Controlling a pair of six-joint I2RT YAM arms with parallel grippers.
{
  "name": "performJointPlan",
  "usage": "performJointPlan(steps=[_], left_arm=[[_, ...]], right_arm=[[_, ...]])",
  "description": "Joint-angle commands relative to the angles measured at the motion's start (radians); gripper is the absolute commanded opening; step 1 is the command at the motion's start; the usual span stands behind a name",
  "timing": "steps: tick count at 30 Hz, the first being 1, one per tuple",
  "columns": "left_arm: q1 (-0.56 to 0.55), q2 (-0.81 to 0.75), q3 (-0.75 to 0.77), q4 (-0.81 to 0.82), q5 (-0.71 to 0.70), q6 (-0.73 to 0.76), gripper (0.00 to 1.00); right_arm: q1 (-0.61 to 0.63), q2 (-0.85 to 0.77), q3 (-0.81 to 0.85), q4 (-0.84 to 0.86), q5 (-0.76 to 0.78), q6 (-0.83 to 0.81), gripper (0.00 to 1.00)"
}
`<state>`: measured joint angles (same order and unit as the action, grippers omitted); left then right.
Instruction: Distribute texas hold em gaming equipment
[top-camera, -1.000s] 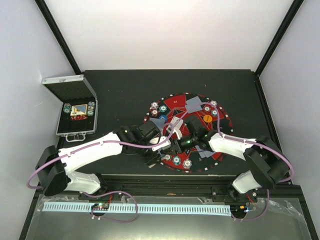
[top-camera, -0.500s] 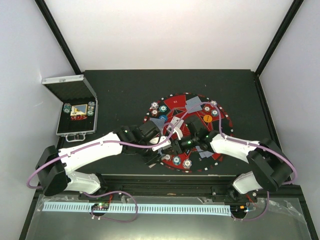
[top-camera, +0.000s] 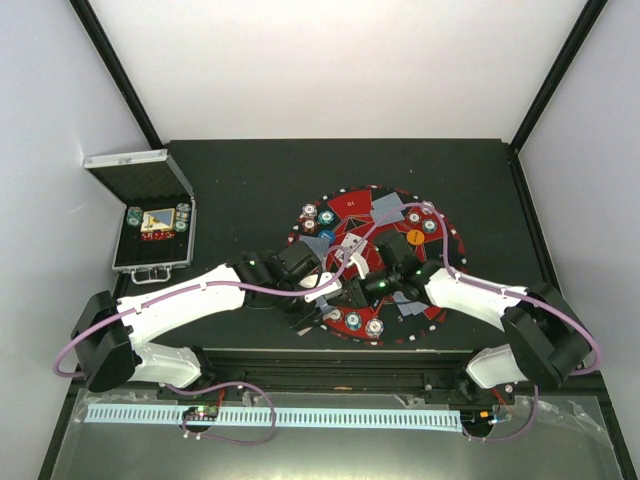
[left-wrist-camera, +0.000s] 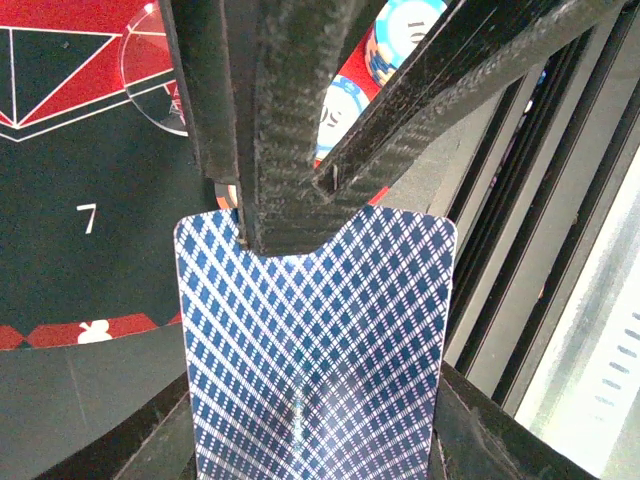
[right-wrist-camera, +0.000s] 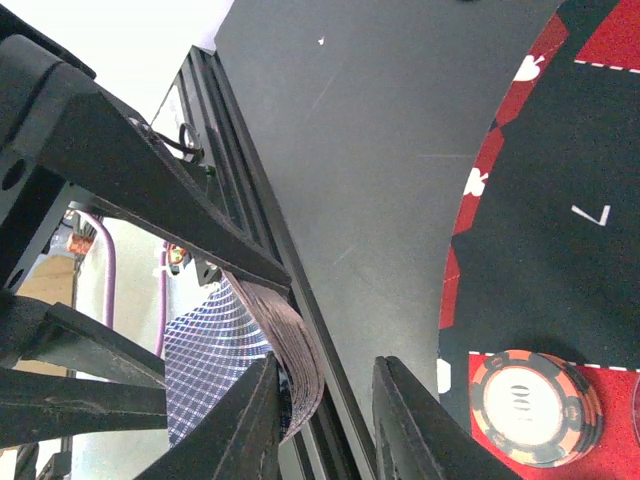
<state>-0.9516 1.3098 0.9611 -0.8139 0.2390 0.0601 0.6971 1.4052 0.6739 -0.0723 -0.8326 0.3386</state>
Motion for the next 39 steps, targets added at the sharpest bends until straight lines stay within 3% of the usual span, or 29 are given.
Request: performJointPlan(steps=[1,19,32,39], left_arm=[[-0.009,0.003,0.031,0.004,0.013,0.012,0.50],[-0.009,0.006,0.030,0.003,0.004,0.010,0.50],[-0.009,0.014,0.033,0.001,0.003,0.011,0.50],[-0.009,0.019,0.034,0.001,0.005,0.010,0.50]], right_arm=[[-0.014,-0.023,-0.004,-0.027,0.006,-0.015,0.27],[-0.024,-0.045,-0.005,-0.005,-0.058,0.003,0.01],[-0.071,-0.073,-0.015,-0.035,-0.080,-0.024,0.01],[-0.070,-0.027,-0.015,-0.028,-0.137,-0.018,0.24]])
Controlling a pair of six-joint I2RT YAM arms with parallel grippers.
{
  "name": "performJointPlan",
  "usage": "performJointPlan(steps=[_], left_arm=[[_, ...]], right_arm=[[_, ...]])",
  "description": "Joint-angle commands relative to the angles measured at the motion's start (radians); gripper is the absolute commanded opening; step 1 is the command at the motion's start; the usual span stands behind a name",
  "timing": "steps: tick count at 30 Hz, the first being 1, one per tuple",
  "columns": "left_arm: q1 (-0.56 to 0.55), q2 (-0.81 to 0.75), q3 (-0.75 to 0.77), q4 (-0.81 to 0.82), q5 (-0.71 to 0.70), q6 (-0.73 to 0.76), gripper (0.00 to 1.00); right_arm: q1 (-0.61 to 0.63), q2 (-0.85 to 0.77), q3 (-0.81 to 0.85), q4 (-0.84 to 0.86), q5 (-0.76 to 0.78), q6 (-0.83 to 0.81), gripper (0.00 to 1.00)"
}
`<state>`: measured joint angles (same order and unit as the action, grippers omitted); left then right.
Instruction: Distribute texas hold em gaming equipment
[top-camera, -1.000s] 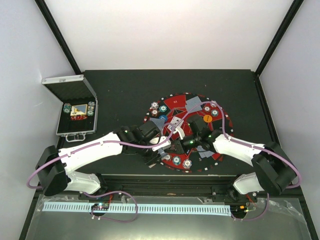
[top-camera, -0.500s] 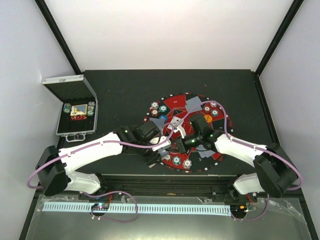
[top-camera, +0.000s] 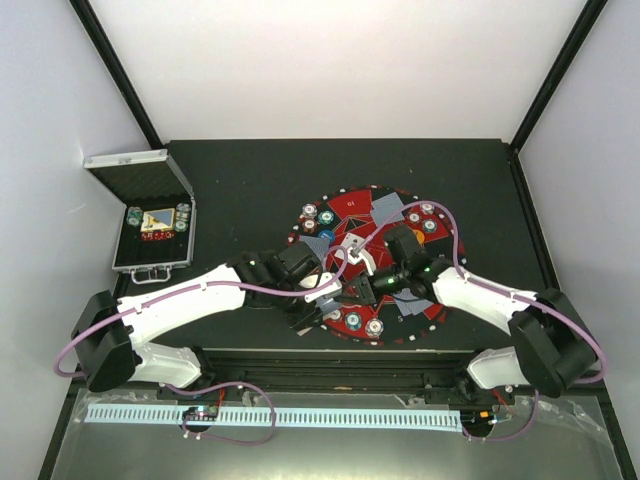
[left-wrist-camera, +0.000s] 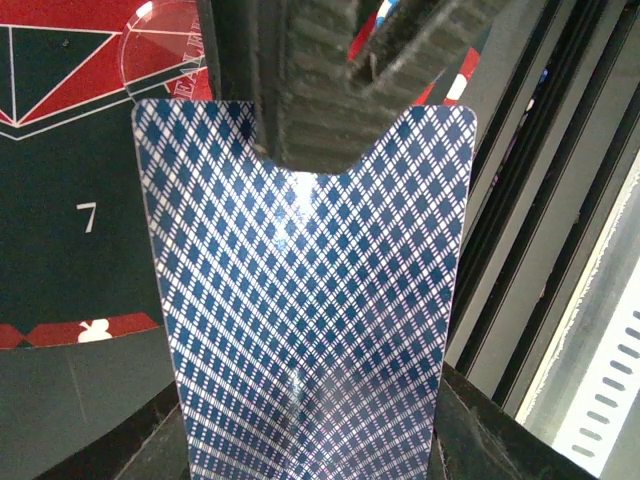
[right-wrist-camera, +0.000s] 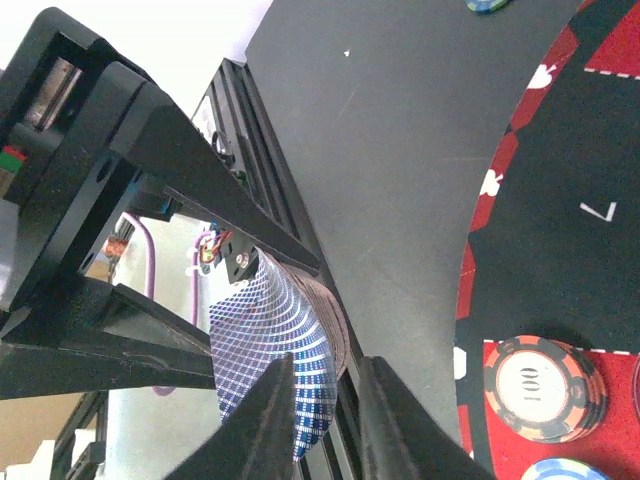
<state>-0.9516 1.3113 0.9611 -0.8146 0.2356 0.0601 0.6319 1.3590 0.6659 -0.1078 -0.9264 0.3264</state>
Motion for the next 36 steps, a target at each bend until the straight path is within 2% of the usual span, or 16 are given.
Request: performJointPlan(steps=[1,4,11,17,23,27,36], left_arm=[[-0.009,0.017,0.034,0.004,0.009,0.010,0.50],[-0.009,0.016,0.033,0.004,0.008,0.010,0.50],[-0.009,0.015,0.033,0.003,0.007,0.011,0.50],[-0.009,0.013,0.033,0.003,0.008,0.010,0.50],[-0.009,0.016,0.033,0.002,0.006,0.010,0.50],[-0.009,0.014,0.031,0.003,0.002,0.010,0.50],[-0.009,0.016,0.031,0.003,-0.008,0.009,0.50]], right_arm=[[-0.005,0.021,-0.009,0.013,-0.047,-0.003,0.26],[-0.005,0.033,-0.014,0.034,-0.064,0.012,0.30],[-0.004,0.058,-0.012,0.056,-0.083,0.023,0.29],[-0.003,0.079,-0.016,0.093,-0.115,0.045,0.24],[-0.002,0.100,-0.010,0.110,-0.130,0.051,0.13],[-0.002,0.078,-0.012,0.102,-0.084,0.050,0.01],[-0.035,-0.012,0.000,-0.055,0.167,-0.011,0.01]])
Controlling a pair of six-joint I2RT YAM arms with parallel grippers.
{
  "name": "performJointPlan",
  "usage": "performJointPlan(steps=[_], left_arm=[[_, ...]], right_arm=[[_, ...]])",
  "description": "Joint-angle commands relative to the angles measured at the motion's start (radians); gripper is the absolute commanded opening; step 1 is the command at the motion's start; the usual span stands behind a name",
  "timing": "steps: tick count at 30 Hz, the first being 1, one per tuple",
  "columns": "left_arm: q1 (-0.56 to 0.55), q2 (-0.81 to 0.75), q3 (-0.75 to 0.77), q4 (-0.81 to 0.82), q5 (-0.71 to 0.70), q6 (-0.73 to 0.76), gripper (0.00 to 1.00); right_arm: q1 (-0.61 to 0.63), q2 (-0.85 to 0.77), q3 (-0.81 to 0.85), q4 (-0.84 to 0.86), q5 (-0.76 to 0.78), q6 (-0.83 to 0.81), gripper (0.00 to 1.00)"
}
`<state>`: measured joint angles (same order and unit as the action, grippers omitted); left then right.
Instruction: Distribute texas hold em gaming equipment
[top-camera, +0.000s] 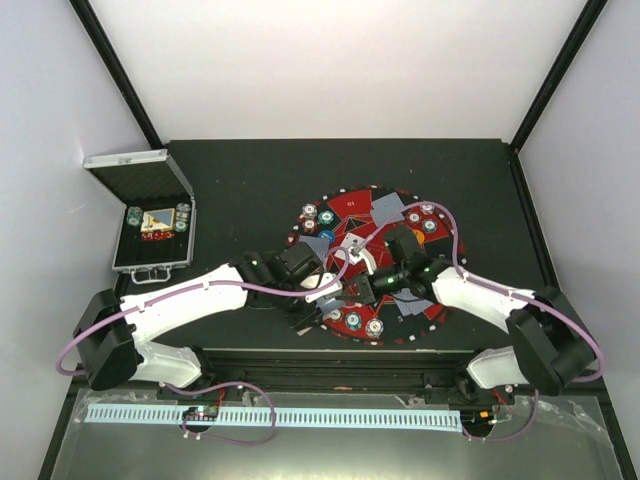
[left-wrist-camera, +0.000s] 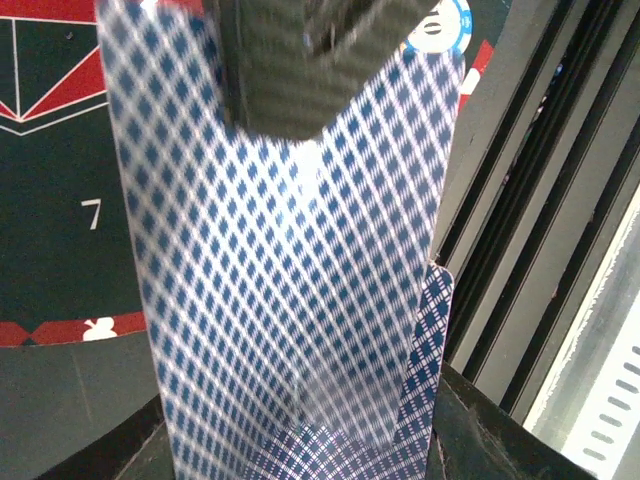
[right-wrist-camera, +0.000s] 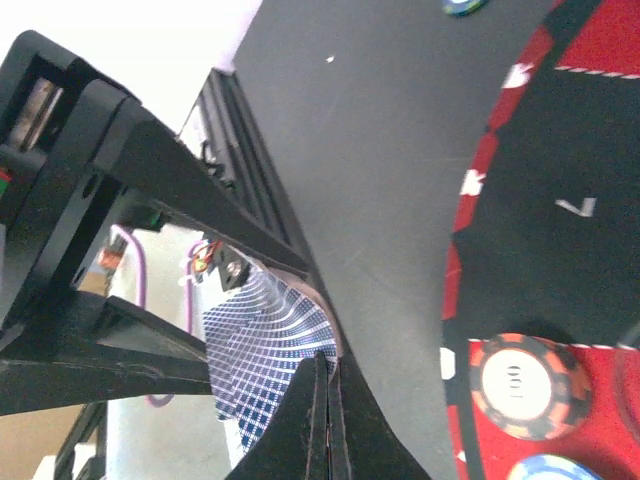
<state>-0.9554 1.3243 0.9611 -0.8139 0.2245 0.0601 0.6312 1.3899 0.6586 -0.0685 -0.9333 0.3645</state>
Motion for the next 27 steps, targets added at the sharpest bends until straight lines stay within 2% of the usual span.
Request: performJointPlan(steps=[1,6,11,13,18,22,27], left_arm=[[-0.005,0.003,0.031,0.003,-0.002,0.008,0.50],[-0.005,0.005,0.033,-0.001,-0.029,0.003,0.50],[-0.005,0.006,0.034,-0.003,-0.044,-0.001,0.50],[-0.005,0.004,0.036,-0.006,-0.051,-0.004,0.50],[-0.003,0.000,0.035,-0.007,-0.054,-0.006,0.50],[-0.003,-0.004,0.034,-0.008,-0.059,-0.009,0.50],[-0.002,-0.008,0.031,-0.005,-0.054,-0.011,0.50]], right_arm=[[-0.051,-0.058,0.015,-0.145,0.223,-0.062,0.01],[-0.165,-0.123,0.055,-0.323,0.426,-0.125,0.01],[-0.193,-0.153,0.146,-0.440,0.814,-0.138,0.01],[-0.191,-0.144,0.187,-0.454,0.923,-0.134,0.01],[-0.126,-0.086,0.269,-0.433,1.199,-0.173,0.01],[-0.030,0.048,0.331,-0.419,1.479,-0.242,0.01],[0.011,0.182,0.397,-0.384,1.588,-0.319,0.01]])
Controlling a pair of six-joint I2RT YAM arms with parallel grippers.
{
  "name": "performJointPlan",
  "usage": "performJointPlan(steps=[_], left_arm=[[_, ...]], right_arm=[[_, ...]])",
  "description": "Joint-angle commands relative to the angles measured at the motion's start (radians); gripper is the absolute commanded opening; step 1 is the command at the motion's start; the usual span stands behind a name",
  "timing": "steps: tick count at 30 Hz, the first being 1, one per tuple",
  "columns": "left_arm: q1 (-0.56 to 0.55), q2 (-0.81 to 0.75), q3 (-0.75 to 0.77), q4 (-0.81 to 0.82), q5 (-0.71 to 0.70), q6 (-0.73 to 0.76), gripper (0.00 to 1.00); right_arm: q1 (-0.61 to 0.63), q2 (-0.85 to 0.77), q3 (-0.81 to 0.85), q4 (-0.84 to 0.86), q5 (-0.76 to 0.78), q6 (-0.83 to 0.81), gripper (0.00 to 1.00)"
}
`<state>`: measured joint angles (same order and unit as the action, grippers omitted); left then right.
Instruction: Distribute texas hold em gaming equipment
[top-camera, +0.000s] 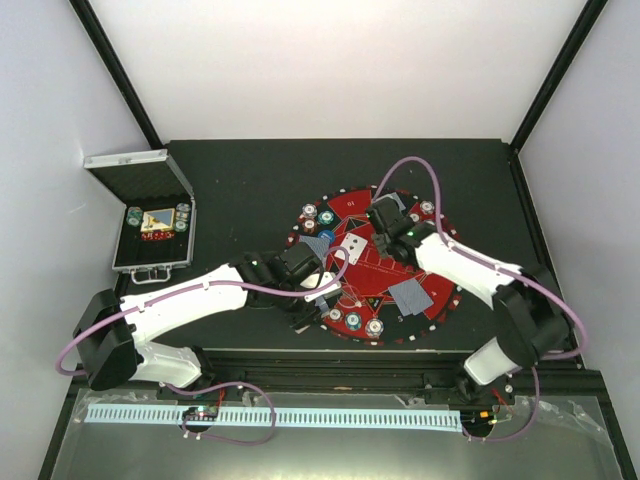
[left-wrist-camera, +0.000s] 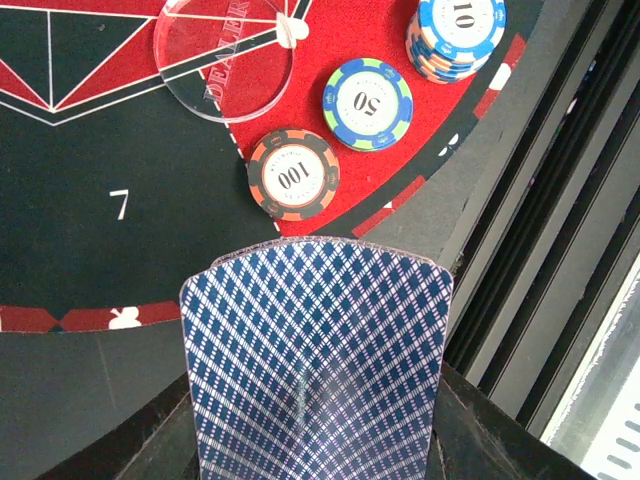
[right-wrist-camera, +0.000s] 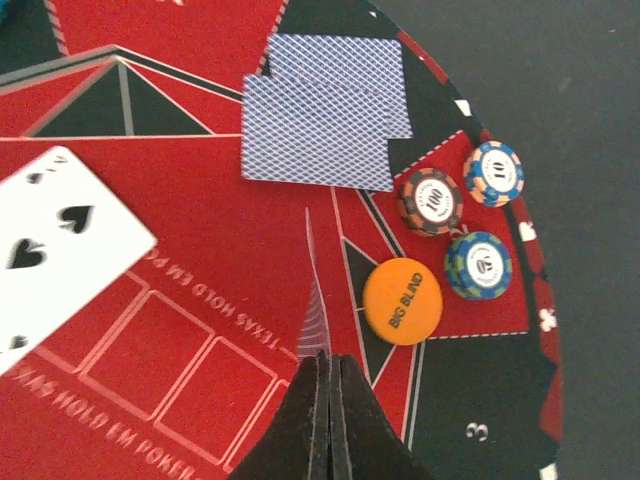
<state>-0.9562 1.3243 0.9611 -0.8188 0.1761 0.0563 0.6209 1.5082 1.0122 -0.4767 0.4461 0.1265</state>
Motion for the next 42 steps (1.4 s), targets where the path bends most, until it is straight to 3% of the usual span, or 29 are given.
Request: performJointPlan(steps=[1,14,25,42], left_arm=[[-0.001,-0.008,0.032,-0.001,-0.006,-0.007,0.50],[0.000,0.009,0.030,0.004,-0.009,-0.006,0.50],[0.002,0.013,0.028,0.006,-0.007,-0.006,0.50],[0.002,0.017,0.027,0.009,-0.005,-0.006,0.50]], right_arm=[[0.033,0.081,0.051,0.033,0.218,-0.092,0.01],[0.155,0.244,0.086,0.079,0.137,-0.141,0.01],[0.160,0.293,0.078,0.101,-0.109,-0.100,0.01],[0.160,0.332,0.060,0.154,-0.212,-0.074,0.04]])
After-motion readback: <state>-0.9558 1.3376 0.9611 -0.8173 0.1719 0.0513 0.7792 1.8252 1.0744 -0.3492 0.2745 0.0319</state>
